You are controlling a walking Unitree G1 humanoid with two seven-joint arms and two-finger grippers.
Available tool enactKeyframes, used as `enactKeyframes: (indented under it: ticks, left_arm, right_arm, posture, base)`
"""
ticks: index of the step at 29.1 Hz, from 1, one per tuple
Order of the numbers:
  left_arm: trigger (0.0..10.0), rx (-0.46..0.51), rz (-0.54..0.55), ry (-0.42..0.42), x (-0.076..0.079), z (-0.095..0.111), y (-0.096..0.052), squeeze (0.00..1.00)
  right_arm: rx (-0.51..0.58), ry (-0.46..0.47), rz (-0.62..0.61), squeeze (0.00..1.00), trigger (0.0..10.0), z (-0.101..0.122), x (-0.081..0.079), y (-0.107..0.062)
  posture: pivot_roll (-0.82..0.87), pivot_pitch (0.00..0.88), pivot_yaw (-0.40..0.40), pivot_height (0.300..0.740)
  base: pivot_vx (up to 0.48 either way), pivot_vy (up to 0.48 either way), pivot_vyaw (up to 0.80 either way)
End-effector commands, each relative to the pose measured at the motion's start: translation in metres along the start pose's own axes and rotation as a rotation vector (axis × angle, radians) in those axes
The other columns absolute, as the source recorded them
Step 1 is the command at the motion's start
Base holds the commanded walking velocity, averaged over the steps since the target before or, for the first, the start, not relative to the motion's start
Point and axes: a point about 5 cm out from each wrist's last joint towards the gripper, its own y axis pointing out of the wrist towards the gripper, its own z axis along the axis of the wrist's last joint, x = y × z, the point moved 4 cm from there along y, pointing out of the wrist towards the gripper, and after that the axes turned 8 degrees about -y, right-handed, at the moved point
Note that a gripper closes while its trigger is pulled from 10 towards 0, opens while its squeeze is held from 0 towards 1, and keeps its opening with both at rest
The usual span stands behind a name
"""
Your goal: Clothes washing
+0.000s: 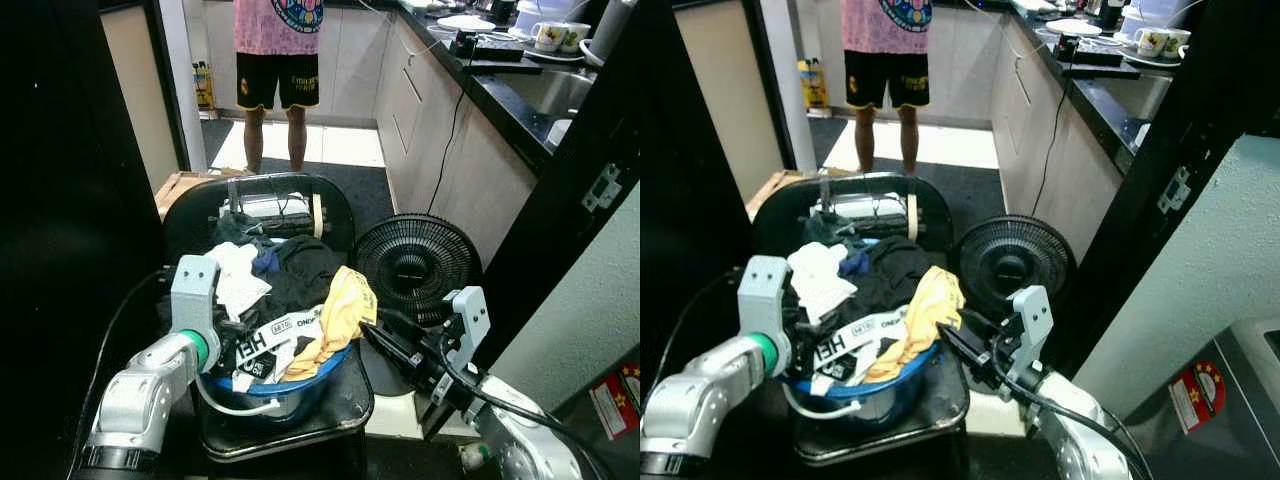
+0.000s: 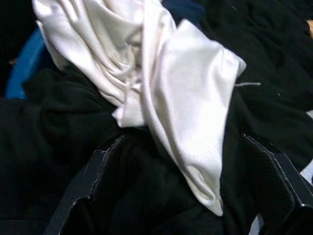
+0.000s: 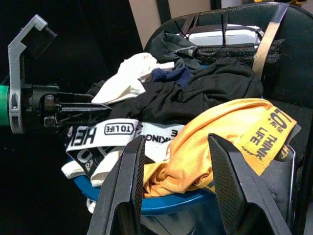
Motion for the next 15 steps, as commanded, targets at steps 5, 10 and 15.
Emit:
enactKeyframes:
  ticks: [5,10,15]
  left_arm:
    - [10.0,-0.152,-0.054,-0.059,0.007,-0.034,-0.001,0.00]
    - [9.3,-0.177,-0.073,-0.080,0.008,-0.038,-0.002,0.00]
    - [0.0,-0.177,-0.099,-0.067,0.011,-0.038,-0.004,0.00]
  right_arm:
    - [-0.019,-0.015,0.006,0.00,10.0,-0.003,0.000,-0.002]
    - [-0.021,-0.017,0.009,0.00,10.0,-0.003,0.000,-0.001]
    - [-0.020,-0.017,0.008,0.00,10.0,-0.003,0.001,-0.001]
  posture:
    - [-0.03,0.098,-0.016,0.740]
    - [-0.03,0.100,-0.016,0.740]
    - [-0.03,0.101,-0.014,0.740]
  base:
    - [0.000,0.000,0.00]
    - [0.000,0.000,0.00]
    - [0.000,0.000,0.00]
